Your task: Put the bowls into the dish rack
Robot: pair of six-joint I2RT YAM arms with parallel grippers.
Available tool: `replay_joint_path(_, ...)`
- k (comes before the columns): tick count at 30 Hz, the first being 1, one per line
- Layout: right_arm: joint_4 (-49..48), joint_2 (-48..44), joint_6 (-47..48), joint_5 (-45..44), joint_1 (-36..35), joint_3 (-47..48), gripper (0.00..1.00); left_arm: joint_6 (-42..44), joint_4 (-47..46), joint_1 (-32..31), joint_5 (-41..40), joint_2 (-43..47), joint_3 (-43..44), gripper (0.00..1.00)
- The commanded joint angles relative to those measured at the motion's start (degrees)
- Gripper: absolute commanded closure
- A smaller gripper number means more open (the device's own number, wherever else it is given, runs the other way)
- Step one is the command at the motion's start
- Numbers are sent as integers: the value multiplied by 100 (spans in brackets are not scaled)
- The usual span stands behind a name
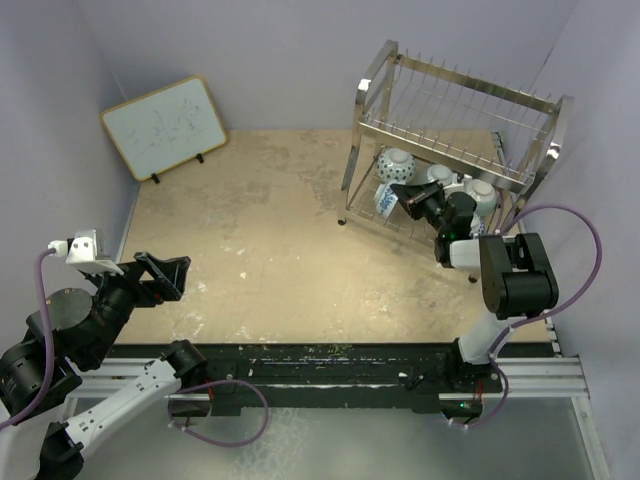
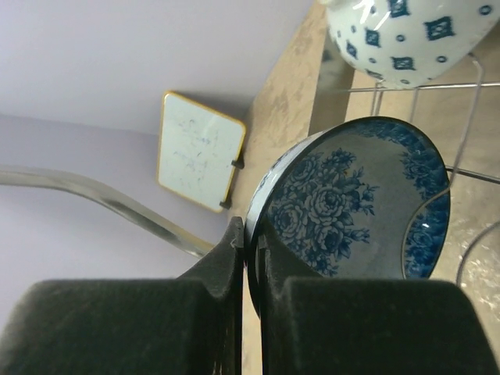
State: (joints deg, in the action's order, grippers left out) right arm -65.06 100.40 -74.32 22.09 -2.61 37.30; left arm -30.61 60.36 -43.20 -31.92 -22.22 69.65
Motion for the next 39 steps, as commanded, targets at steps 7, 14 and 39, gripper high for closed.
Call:
replay_joint_path(7, 1282, -767, 551, -1144, 138, -109, 94, 116, -325, -18, 55, -20, 76, 1)
replay_joint_path(14, 1768, -1057, 627, -1511, 150, -229, 94, 117, -322, -15, 56, -1, 75, 1)
replay_joint_path(39, -2464, -86, -711, 95, 108, 79, 100, 91, -359, -22, 54, 18, 23, 1)
